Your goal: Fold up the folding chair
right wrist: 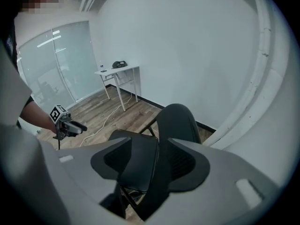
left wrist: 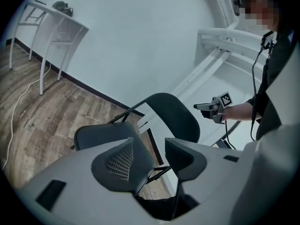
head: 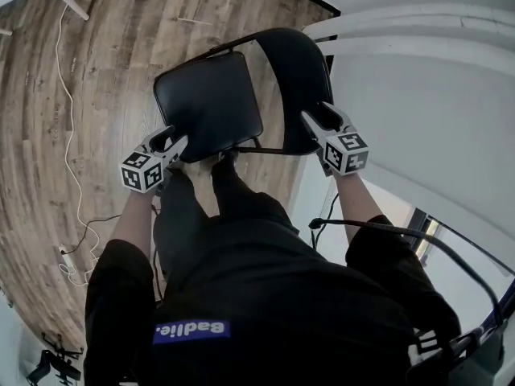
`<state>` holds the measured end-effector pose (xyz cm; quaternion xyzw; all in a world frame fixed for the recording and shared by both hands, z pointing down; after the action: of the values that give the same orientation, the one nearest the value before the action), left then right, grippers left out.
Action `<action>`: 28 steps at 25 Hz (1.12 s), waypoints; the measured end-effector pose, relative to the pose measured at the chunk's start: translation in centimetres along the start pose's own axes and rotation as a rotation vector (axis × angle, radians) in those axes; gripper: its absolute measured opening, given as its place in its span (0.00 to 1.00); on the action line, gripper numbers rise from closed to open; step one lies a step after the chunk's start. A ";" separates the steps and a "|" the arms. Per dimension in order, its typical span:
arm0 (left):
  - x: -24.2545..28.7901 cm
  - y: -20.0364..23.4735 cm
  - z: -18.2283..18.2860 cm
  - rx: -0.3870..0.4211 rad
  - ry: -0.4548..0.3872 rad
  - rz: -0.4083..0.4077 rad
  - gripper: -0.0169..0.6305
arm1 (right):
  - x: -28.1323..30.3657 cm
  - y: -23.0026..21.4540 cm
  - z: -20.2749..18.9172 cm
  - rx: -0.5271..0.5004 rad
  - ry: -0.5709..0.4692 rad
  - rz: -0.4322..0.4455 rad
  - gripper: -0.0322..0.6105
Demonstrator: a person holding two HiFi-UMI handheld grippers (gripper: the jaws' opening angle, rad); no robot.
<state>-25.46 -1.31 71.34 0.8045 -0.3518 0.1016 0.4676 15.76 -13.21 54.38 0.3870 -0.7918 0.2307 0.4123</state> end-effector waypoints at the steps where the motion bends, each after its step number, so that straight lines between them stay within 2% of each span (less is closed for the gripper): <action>1: 0.1 0.8 -0.9 -0.016 0.012 0.002 0.33 | 0.2 -0.5 -0.2 -0.004 0.000 -0.021 0.37; 7: 1.4 6.0 -5.5 -0.111 0.055 -0.002 0.38 | 1.4 -3.4 -0.8 0.028 0.029 -0.141 0.39; 14: 3.5 13.0 -10.8 -0.207 0.096 0.052 0.45 | 2.8 -6.0 -2.5 0.023 0.073 -0.219 0.44; 19: 6.4 16.7 -14.2 -0.277 0.111 0.070 0.53 | 3.5 -7.5 -4.1 0.051 0.106 -0.210 0.52; 23: 8.1 18.9 -16.1 -0.311 0.132 0.054 0.58 | 4.7 -7.7 -4.8 0.074 0.106 -0.176 0.54; 28: 10.5 21.4 -17.1 -0.354 0.141 0.019 0.60 | 6.0 -8.3 -4.3 0.034 0.115 -0.121 0.58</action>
<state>-29.11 1.09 100.35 0.6971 -0.3380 0.0986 0.6245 22.30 -17.70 62.16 0.4271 -0.7379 0.2407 0.4638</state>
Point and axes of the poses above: the fingertips, and each gripper's own axes: x forward along the fingers, y to its left, z out of its top, the point moved 10 cm from there along -x, backward along the fingers, and after that the axes turned 4 degrees about y, right-handed, at the moved point
